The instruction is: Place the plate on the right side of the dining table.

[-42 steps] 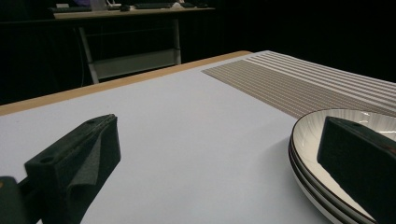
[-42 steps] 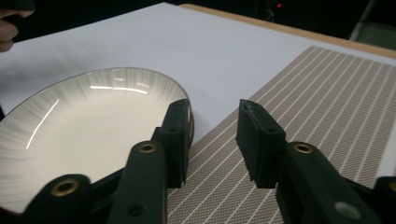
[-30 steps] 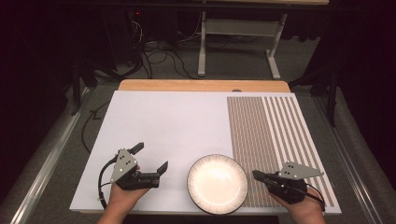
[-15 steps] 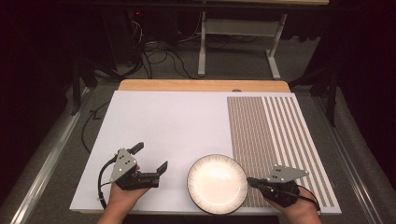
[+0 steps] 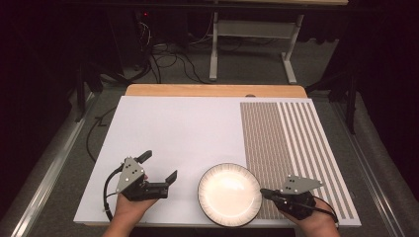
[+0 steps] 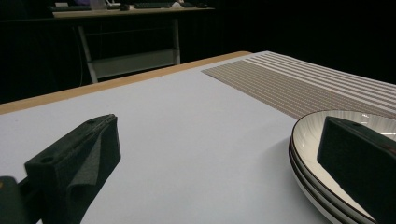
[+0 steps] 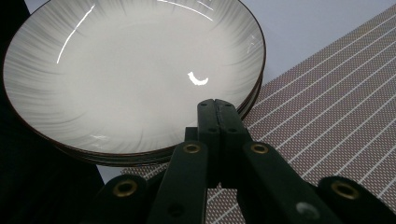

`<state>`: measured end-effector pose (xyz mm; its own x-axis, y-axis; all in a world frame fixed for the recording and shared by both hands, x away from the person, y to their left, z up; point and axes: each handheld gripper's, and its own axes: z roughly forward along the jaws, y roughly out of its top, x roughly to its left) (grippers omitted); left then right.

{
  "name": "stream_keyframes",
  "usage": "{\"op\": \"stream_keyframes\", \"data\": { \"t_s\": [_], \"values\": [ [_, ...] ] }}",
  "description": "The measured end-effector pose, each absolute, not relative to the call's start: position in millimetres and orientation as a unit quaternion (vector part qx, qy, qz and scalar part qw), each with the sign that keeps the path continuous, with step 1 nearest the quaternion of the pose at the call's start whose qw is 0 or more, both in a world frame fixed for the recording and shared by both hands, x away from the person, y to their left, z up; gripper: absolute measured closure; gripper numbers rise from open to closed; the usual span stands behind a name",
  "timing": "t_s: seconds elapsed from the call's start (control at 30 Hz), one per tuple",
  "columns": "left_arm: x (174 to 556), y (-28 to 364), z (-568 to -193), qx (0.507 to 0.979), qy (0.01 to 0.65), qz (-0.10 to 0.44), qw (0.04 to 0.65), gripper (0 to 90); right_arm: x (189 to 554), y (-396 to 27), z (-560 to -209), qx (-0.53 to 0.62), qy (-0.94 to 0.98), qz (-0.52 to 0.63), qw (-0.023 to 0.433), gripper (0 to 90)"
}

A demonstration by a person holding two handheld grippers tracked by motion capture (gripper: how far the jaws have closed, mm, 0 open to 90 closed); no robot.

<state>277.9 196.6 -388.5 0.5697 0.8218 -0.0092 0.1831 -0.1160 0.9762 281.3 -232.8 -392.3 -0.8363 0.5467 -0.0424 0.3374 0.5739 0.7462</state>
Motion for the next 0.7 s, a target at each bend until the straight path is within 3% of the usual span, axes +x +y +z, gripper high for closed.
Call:
{"op": "stream_keyframes", "data": {
  "t_s": [0.7],
  "values": [
    [277.6,197.9,-387.3,0.689,0.364,0.287,0.557,0.3,281.7,-223.3,-394.8,0.244,0.878,0.393,0.123,90.0]
  ]
}}
